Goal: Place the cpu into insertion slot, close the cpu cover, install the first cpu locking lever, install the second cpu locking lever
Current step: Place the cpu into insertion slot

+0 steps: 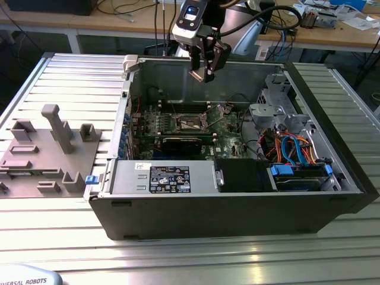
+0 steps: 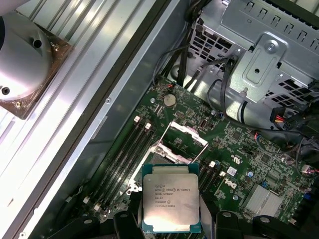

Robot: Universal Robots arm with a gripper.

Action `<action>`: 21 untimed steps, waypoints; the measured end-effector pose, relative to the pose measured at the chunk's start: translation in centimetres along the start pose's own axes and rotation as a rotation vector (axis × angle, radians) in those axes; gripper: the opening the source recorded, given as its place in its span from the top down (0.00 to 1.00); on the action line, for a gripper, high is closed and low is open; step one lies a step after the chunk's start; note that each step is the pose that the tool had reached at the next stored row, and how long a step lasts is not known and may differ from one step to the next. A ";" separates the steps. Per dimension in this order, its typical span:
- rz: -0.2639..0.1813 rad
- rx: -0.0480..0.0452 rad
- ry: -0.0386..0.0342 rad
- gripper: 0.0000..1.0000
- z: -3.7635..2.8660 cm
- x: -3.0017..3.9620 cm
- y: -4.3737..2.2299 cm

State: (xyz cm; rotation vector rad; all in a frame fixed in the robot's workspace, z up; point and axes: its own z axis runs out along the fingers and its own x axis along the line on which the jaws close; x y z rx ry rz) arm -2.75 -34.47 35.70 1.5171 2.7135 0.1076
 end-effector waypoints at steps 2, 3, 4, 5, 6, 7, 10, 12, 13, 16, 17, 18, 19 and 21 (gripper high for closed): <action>0.001 0.0000 0.0000 0.46 0.00 0.00 0.00; 0.001 0.0000 -0.0001 0.46 0.00 0.00 0.00; 0.002 0.0000 -0.0001 0.46 0.00 0.00 0.00; 0.002 0.0000 -0.0002 0.46 0.00 0.00 0.00; 0.002 0.0000 -0.0002 0.46 0.00 0.00 0.00; 0.003 0.0000 -0.0002 0.46 0.00 0.00 0.00; 0.005 -0.0001 -0.0003 0.46 0.00 0.00 0.00; 0.006 0.0000 -0.0004 0.46 0.00 0.00 0.00; 0.007 -0.0001 -0.0005 0.46 0.00 0.00 0.00; 0.012 -0.0001 -0.0009 0.46 0.00 0.00 0.00; 0.013 -0.0001 -0.0010 0.46 0.00 0.00 0.00; 0.014 -0.0001 -0.0010 0.46 0.00 0.00 0.00; 0.015 -0.0001 -0.0011 0.46 0.00 0.00 0.00; 0.017 -0.0001 -0.0013 0.46 0.00 0.00 0.00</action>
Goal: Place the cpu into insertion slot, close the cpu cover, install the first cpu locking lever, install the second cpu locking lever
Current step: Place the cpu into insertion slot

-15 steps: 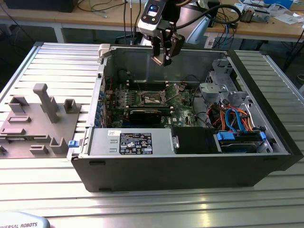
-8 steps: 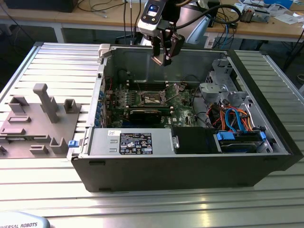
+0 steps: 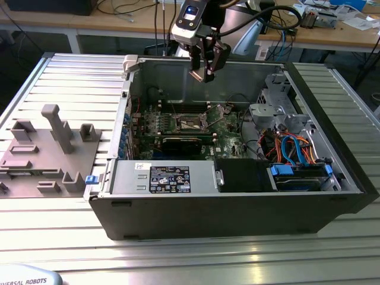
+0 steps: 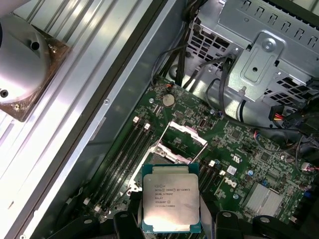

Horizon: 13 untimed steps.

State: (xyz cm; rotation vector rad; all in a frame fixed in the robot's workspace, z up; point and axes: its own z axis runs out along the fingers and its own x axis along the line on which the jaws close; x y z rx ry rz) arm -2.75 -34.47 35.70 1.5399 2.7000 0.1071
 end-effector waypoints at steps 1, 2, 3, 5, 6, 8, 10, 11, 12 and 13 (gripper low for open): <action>0.001 0.0000 0.0000 0.46 0.00 0.00 0.00; 0.001 0.0000 -0.0001 0.46 0.00 0.00 0.00; 0.002 -0.0001 -0.0001 0.46 0.00 0.00 0.00; 0.003 0.0000 -0.0002 0.46 0.00 0.00 0.00; 0.004 0.0000 -0.0003 0.46 0.00 0.00 0.00; 0.005 0.0000 -0.0003 0.46 0.00 0.00 0.00; 0.007 -0.0001 -0.0005 0.46 0.00 0.00 0.00; 0.007 -0.0001 -0.0006 0.46 0.00 0.00 0.00; 0.008 0.0000 -0.0006 0.46 0.00 0.00 0.00; 0.009 -0.0001 -0.0006 0.46 0.00 0.00 0.00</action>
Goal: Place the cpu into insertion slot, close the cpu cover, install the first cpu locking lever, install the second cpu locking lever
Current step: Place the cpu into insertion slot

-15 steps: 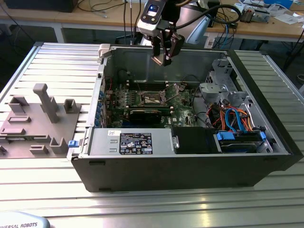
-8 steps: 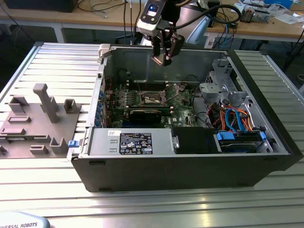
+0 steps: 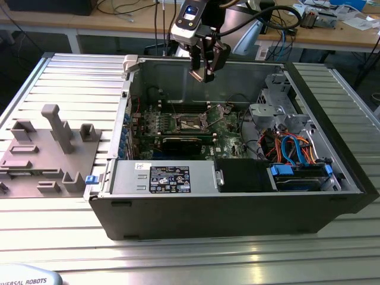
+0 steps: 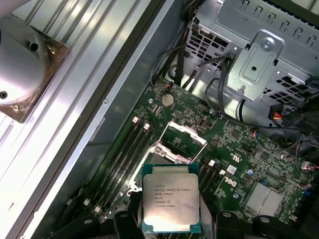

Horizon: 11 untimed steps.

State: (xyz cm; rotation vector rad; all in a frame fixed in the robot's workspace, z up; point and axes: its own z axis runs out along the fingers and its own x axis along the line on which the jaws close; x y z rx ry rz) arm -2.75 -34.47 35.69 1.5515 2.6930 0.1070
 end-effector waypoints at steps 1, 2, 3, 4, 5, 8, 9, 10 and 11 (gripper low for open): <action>0.001 0.0000 -0.0001 0.46 0.00 0.00 0.00; 0.002 0.0000 -0.0002 0.46 0.00 0.00 0.00; 0.003 0.0000 -0.0002 0.46 0.00 0.00 0.00; 0.003 0.0000 -0.0003 0.46 0.00 0.00 0.00; 0.004 0.0000 -0.0003 0.46 0.00 0.00 0.00; 0.006 -0.0001 -0.0004 0.46 0.00 0.00 0.00; 0.006 -0.0001 -0.0005 0.46 0.00 0.00 0.00; 0.007 0.0000 -0.0006 0.46 0.00 0.00 0.00; 0.008 0.0000 -0.0006 0.46 0.00 0.00 0.00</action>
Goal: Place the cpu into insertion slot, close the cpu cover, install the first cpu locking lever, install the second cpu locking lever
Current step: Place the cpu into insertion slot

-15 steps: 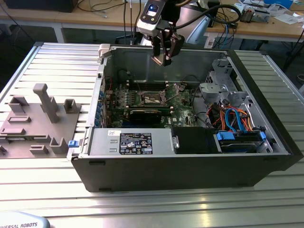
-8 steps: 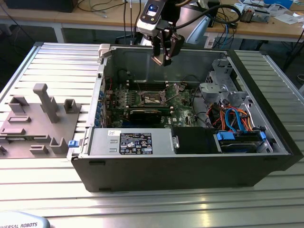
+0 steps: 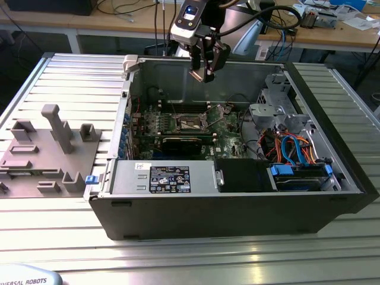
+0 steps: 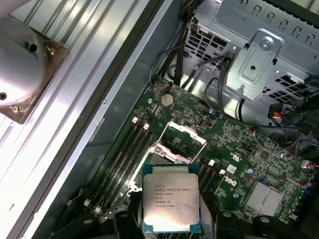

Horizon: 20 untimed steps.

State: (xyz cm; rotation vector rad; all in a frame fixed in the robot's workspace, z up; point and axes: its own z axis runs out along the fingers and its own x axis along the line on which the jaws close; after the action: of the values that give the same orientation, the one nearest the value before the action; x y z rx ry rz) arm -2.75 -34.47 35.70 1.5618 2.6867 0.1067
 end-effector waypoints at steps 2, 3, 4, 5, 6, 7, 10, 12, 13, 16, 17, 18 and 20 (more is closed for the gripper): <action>0.001 0.0000 -0.0001 0.46 0.00 0.00 0.00; 0.002 -0.0001 -0.0001 0.46 0.00 0.00 0.00; 0.003 0.0000 -0.0002 0.46 0.00 0.00 0.00; 0.004 0.0000 -0.0003 0.46 0.00 0.00 0.00; 0.004 0.0000 -0.0003 0.46 0.00 0.00 0.00; 0.005 0.0000 -0.0003 0.46 0.00 0.00 0.00; 0.007 -0.0001 -0.0005 0.46 0.00 0.00 0.00; 0.009 0.0000 -0.0006 0.46 0.00 0.00 0.00; 0.009 -0.0001 -0.0007 0.46 0.00 0.00 0.00; 0.012 -0.0001 -0.0009 0.46 0.00 0.00 0.00; 0.012 -0.0001 -0.0009 0.46 0.00 0.00 0.00; 0.013 -0.0001 -0.0010 0.46 0.00 0.00 0.00; 0.015 -0.0001 -0.0011 0.46 0.00 0.00 0.00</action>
State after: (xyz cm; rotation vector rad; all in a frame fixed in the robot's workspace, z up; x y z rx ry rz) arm -2.75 -34.47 35.69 1.5813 2.6747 0.1064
